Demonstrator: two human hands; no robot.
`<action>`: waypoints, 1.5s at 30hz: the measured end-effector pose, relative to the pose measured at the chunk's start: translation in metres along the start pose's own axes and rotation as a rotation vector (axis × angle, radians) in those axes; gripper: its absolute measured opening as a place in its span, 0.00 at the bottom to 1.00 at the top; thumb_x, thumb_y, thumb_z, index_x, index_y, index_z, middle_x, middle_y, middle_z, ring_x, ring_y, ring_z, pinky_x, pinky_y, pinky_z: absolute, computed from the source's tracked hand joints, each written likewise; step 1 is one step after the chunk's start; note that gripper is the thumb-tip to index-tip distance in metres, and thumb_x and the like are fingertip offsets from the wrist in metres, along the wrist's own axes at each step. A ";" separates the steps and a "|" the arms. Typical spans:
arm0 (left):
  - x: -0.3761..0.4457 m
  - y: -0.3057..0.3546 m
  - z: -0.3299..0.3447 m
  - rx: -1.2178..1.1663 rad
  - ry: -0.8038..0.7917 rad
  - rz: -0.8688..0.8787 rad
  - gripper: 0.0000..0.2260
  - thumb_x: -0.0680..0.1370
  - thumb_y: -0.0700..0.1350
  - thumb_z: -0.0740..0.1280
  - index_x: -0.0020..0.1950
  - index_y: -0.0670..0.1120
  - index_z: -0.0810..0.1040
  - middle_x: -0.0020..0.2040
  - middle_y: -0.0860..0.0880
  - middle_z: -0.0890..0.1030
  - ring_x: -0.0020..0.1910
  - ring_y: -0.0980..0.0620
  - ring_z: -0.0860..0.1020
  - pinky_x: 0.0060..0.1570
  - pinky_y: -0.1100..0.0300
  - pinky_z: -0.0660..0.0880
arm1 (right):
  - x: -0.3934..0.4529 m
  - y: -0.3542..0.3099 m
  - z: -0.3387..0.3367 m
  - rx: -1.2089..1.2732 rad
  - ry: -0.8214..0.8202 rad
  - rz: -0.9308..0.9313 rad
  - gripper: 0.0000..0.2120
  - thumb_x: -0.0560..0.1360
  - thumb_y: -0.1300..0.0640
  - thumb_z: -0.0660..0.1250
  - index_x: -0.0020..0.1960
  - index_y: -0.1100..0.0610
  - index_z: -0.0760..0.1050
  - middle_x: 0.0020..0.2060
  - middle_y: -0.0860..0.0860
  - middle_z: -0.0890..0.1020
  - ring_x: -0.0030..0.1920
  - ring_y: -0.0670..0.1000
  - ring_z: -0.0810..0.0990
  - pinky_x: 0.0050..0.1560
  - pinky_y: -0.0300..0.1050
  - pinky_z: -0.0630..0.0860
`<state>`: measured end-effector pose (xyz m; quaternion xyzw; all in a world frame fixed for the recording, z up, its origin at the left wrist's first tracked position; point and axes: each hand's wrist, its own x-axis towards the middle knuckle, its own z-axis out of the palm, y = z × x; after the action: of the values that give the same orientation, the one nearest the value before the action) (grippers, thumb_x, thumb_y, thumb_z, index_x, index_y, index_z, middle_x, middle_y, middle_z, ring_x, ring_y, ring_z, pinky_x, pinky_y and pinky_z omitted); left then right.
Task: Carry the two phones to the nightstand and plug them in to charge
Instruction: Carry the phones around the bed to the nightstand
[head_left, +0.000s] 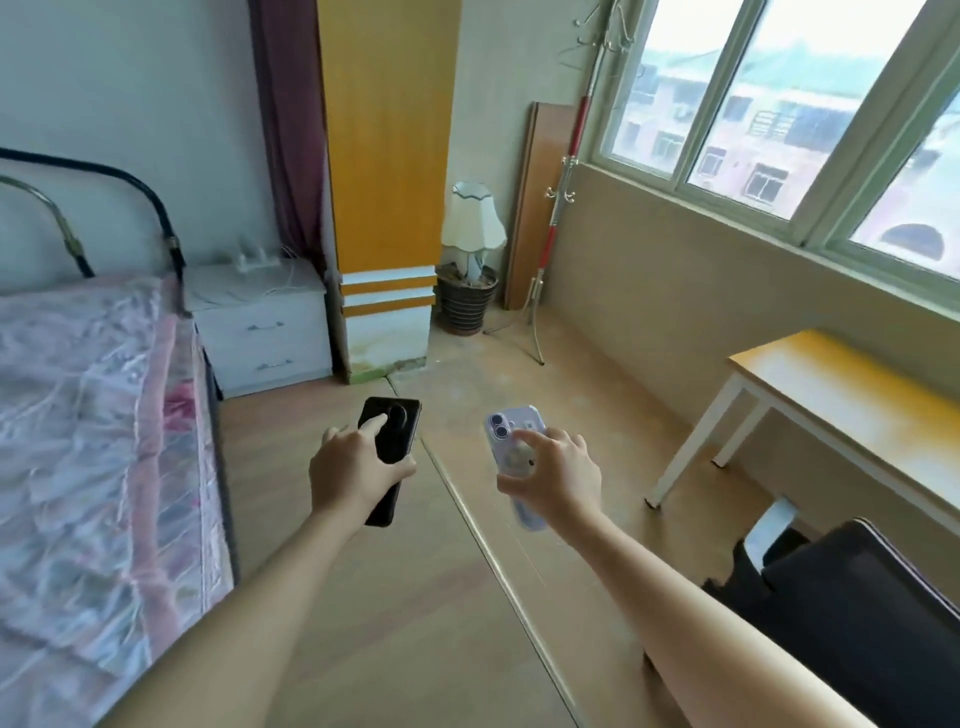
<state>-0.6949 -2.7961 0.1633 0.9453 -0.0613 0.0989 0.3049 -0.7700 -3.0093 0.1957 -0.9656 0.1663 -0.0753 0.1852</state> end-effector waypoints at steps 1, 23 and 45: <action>0.009 -0.006 0.001 0.008 0.010 -0.016 0.30 0.65 0.56 0.72 0.66 0.51 0.73 0.52 0.46 0.82 0.53 0.42 0.73 0.43 0.53 0.72 | 0.013 -0.006 0.006 0.000 -0.011 -0.024 0.29 0.61 0.42 0.71 0.62 0.39 0.72 0.56 0.46 0.77 0.56 0.52 0.71 0.41 0.42 0.66; 0.275 -0.115 0.009 0.095 0.163 -0.202 0.32 0.63 0.56 0.74 0.65 0.48 0.75 0.51 0.45 0.83 0.52 0.41 0.77 0.43 0.53 0.75 | 0.318 -0.141 0.107 0.059 -0.112 -0.287 0.27 0.62 0.43 0.72 0.60 0.41 0.75 0.54 0.47 0.79 0.55 0.53 0.73 0.41 0.42 0.69; 0.518 -0.216 0.020 0.125 0.283 -0.474 0.31 0.62 0.53 0.73 0.65 0.48 0.74 0.52 0.45 0.82 0.51 0.42 0.77 0.41 0.49 0.79 | 0.602 -0.305 0.216 0.112 -0.276 -0.515 0.28 0.64 0.42 0.74 0.63 0.43 0.74 0.57 0.50 0.79 0.57 0.54 0.73 0.42 0.44 0.72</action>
<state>-0.1500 -2.6626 0.1411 0.9270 0.2109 0.1591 0.2661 -0.0739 -2.8809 0.1639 -0.9654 -0.1151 0.0029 0.2339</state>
